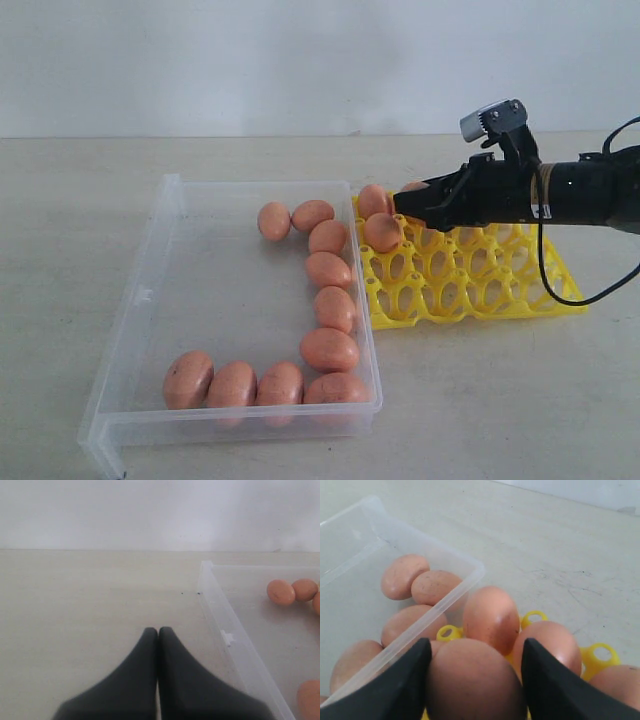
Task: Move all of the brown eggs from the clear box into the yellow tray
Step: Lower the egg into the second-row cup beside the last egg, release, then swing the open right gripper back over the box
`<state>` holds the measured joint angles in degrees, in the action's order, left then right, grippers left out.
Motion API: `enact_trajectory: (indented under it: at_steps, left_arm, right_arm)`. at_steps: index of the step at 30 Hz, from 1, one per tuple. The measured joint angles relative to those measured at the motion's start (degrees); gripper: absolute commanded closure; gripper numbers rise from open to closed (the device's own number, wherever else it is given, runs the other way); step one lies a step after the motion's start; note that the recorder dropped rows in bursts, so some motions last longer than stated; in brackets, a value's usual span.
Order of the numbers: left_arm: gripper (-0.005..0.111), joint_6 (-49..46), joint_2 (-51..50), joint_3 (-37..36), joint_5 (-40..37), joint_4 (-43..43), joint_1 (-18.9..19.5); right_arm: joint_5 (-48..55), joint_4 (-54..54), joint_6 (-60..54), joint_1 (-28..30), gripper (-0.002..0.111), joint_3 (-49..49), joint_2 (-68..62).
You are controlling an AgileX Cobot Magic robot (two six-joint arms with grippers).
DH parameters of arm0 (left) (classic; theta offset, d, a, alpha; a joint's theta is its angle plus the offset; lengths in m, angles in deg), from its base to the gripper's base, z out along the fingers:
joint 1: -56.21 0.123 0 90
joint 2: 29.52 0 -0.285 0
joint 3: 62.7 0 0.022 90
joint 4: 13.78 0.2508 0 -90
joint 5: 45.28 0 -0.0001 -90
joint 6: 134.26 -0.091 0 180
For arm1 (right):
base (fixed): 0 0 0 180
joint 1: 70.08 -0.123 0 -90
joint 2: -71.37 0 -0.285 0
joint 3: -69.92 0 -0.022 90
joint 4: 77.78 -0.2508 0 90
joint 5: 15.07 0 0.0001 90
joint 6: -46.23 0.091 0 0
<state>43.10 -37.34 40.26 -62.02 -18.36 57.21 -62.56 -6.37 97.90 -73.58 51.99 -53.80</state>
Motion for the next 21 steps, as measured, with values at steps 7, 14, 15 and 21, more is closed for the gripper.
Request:
enact_trajectory:
  at_steps: [7,14,15,21]
  left_arm:
    - [0.111,0.0,0.0,0.0,0.0,0.0,0.0]
    - [0.111,0.0,0.0,0.0,0.0,0.0,0.0]
    - [0.111,0.0,0.0,0.0,0.0,0.0,0.0]
    - [0.111,0.0,0.0,0.0,0.0,0.0,0.0]
  right_arm:
    - [-0.2,-1.4,0.0,0.0,0.052,0.0,0.0]
    - [-0.2,-1.7,1.8,0.0,0.052,0.0,0.0]
    - [-0.2,-1.7,4.6,0.0,0.052,0.0,0.0]
    - [-2.6,0.7,24.9,0.0,0.052,0.0,0.9]
